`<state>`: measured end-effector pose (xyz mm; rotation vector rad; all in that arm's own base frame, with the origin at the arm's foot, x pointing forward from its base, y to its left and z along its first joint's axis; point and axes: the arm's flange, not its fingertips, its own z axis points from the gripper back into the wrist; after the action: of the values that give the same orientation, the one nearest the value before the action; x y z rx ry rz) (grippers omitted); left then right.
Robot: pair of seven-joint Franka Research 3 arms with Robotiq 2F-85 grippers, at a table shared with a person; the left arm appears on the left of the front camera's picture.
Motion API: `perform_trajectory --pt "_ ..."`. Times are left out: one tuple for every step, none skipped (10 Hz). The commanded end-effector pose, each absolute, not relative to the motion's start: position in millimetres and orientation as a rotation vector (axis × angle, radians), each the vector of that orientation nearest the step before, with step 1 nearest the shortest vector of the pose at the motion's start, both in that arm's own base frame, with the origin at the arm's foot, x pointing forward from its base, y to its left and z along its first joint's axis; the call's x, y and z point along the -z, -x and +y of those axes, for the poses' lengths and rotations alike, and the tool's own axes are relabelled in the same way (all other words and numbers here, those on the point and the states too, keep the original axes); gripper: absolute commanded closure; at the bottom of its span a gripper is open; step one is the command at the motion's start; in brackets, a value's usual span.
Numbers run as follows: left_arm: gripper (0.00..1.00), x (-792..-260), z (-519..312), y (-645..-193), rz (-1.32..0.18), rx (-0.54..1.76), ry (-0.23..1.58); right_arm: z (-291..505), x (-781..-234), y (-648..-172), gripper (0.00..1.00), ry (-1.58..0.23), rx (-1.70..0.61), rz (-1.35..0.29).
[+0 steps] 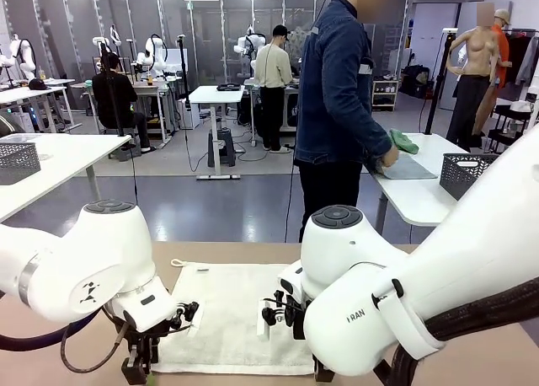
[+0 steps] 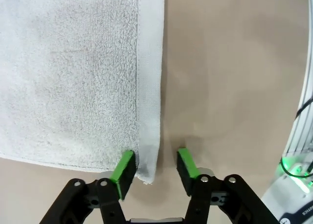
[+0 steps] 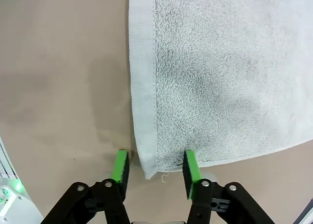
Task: Fold the towels and place them in the basket.
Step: When a person lays out a Towel with hook on the table, fold it in half twice.
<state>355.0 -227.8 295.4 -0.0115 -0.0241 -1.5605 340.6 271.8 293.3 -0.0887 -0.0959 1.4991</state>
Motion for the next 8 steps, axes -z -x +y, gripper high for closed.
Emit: perform_trajectory --pt "0.95 -289 -221 -343 -0.026 1.566 0.034 272 -294 -345 1.00 0.098 -1.506 -0.114" --pt "1.00 -290 -222 -342 -0.024 1.566 0.035 272 -296 -346 1.00 0.097 -1.503 -0.116" --pt "1.00 -290 -222 -342 -0.021 1.565 0.036 272 -296 -347 1.00 0.096 -1.501 -0.113" --pt "1.00 -291 -222 -342 -0.020 1.563 0.037 272 -298 -347 1.00 0.098 -1.503 -0.110" --pt "1.00 -292 -221 -343 -0.022 1.560 0.037 273 -299 -348 1.00 0.100 -1.505 -0.107" --pt "1.00 -293 -220 -344 -0.024 1.556 0.039 273 -300 -348 1.00 0.101 -1.506 -0.102" --pt "1.00 -296 -220 -344 -0.029 1.552 0.041 273 -304 -349 1.00 0.104 -1.506 -0.100" --pt "1.00 -301 -220 -343 -0.039 1.549 0.046 273 -312 -348 1.00 0.095 -1.502 -0.110"
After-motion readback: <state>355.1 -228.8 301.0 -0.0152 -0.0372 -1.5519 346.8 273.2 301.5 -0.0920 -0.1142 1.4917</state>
